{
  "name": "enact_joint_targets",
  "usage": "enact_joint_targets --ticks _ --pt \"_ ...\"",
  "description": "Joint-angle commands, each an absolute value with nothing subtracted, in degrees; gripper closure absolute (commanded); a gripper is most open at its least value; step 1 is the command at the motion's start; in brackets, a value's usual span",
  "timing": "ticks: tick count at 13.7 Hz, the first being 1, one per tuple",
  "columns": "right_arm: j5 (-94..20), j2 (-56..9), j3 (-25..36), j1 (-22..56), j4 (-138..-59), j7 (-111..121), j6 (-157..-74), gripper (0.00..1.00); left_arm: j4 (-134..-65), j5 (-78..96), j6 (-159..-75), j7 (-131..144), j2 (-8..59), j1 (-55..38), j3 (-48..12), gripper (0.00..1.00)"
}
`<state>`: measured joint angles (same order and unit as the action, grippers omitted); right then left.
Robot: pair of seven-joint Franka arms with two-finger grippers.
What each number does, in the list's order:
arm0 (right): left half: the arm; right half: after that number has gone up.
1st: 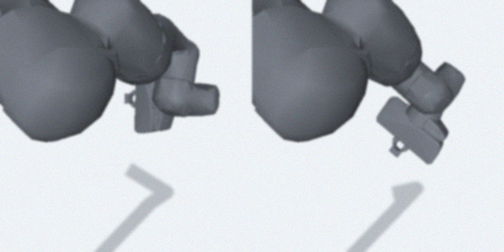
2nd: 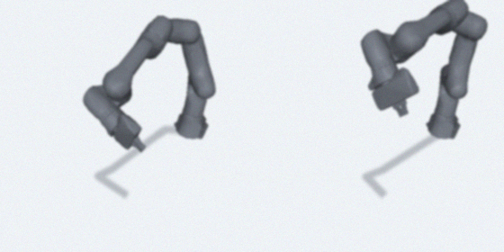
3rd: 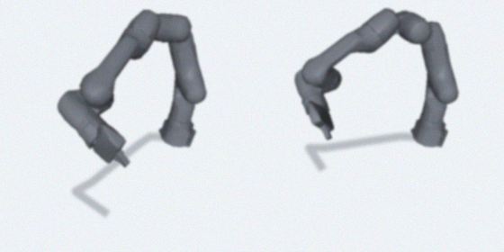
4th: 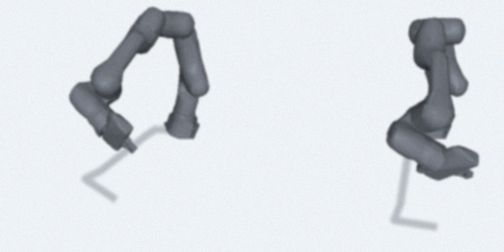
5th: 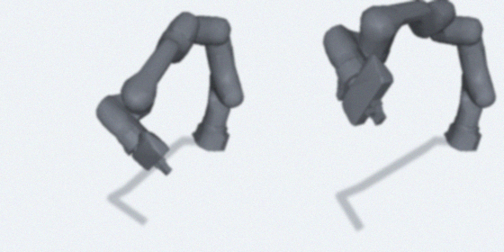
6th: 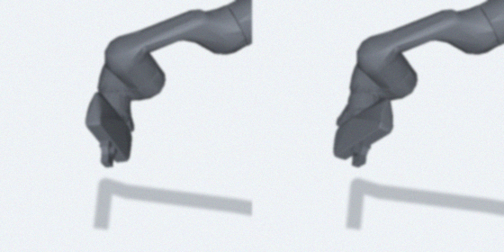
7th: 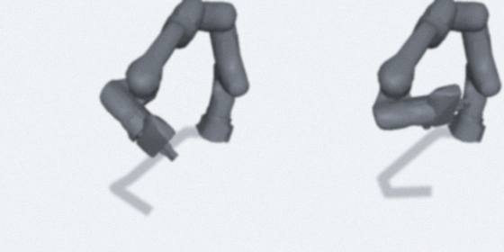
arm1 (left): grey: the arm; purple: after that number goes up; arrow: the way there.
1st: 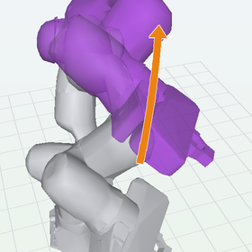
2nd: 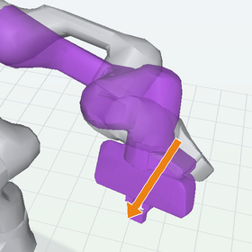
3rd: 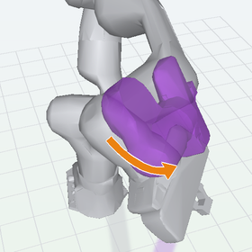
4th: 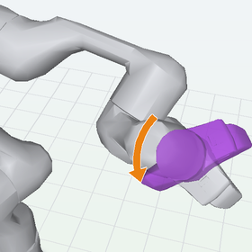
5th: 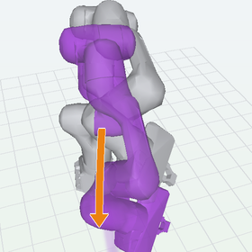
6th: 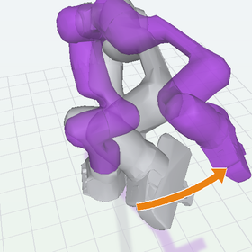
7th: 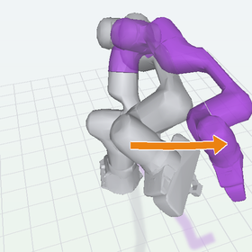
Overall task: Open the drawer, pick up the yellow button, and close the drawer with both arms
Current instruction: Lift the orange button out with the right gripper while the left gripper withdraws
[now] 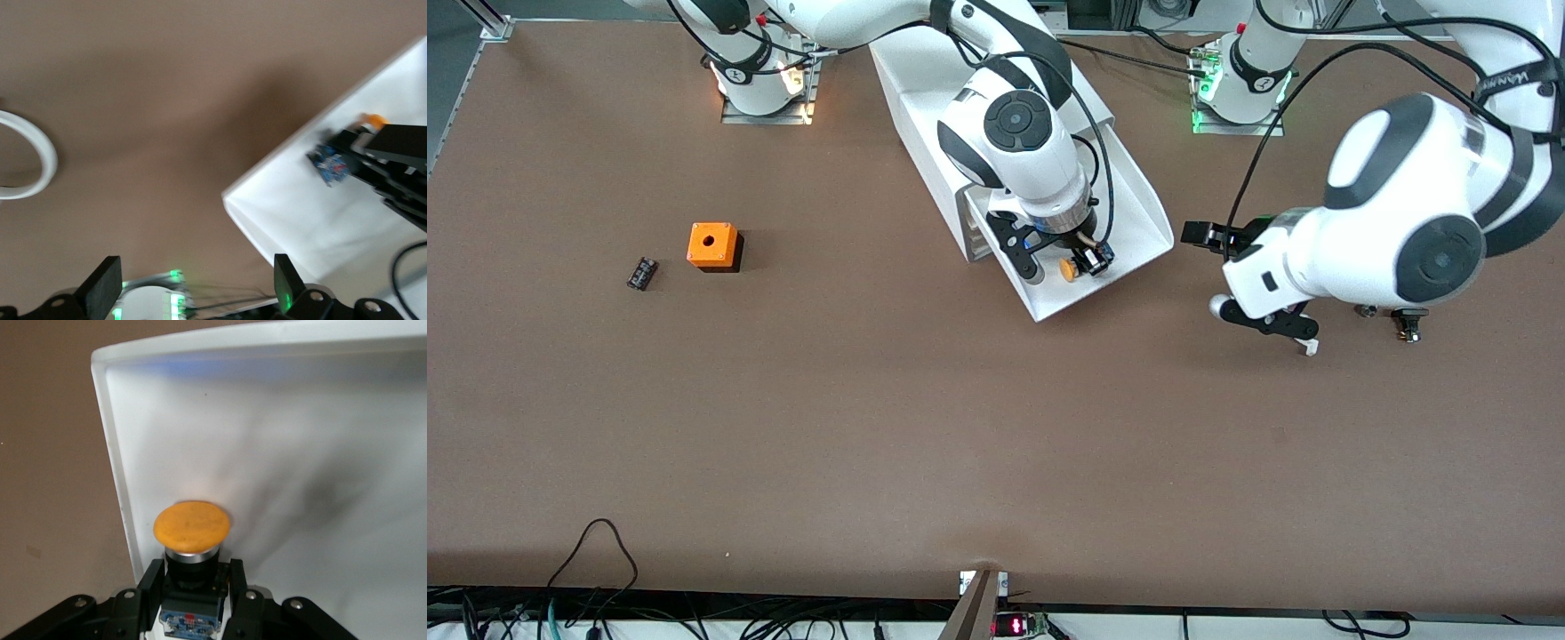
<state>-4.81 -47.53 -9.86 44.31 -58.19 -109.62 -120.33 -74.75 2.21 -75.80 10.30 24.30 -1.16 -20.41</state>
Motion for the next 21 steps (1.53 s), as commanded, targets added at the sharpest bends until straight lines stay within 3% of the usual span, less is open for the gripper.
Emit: enact_joint_targets --ticks 1,8,17,21 --pt "-4.3 -48.1 -9.7 43.7 -55.4 -110.6 -117.2 1.0 -72.1 -4.2 -75.8 10.5 24.3 -1.6 -19.8 0.0" --pt "-9.0 -47.2 -11.2 35.2 -46.7 -108.6 -109.1 1.0 -71.6 -4.2 -86.3 15.6 25.3 0.4 -19.2 0.01" --pt "-9.4 -40.1 -13.2 17.9 -47.0 -63.3 -87.4 1.0 -89.2 -3.9 -112.7 49.3 24.8 -1.8 -23.3 0.05" --pt "-8.7 -37.7 -12.7 10.2 -48.3 -41.3 -79.7 1.0 -94.8 -4.4 -118.0 57.4 24.6 -2.5 -25.8 0.05"
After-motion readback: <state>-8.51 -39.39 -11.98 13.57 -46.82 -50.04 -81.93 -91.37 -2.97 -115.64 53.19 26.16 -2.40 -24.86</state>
